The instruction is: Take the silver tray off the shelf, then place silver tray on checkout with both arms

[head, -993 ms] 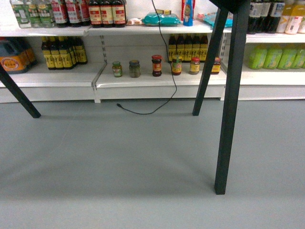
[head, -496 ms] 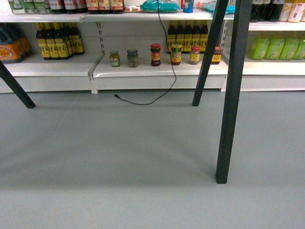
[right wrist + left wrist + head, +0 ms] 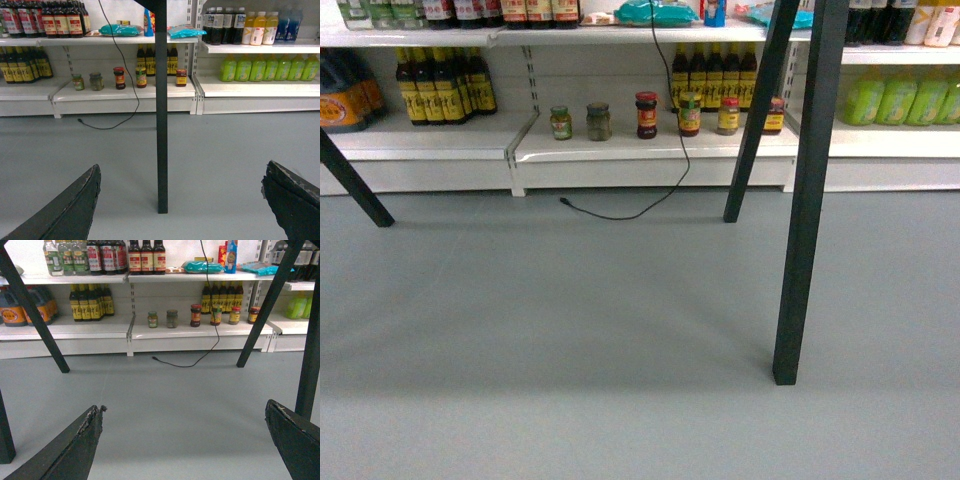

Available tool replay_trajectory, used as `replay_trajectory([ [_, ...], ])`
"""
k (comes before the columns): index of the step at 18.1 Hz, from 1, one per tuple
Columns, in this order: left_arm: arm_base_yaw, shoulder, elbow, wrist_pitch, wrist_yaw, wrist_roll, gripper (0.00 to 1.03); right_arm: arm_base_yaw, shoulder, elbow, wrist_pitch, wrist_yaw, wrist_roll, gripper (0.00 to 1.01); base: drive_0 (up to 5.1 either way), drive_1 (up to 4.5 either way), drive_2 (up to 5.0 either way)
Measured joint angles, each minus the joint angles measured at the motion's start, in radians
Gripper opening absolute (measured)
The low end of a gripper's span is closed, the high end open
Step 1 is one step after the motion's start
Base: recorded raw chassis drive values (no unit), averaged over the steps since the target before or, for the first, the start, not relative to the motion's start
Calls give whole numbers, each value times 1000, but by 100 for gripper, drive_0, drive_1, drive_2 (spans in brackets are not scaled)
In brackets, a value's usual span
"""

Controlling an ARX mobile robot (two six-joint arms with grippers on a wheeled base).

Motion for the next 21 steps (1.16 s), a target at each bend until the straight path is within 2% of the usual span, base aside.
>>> replay_trajectory([
  [21,0,0,0,0,0,0,98,0,0,0,0,0,0,98,0,0,0],
])
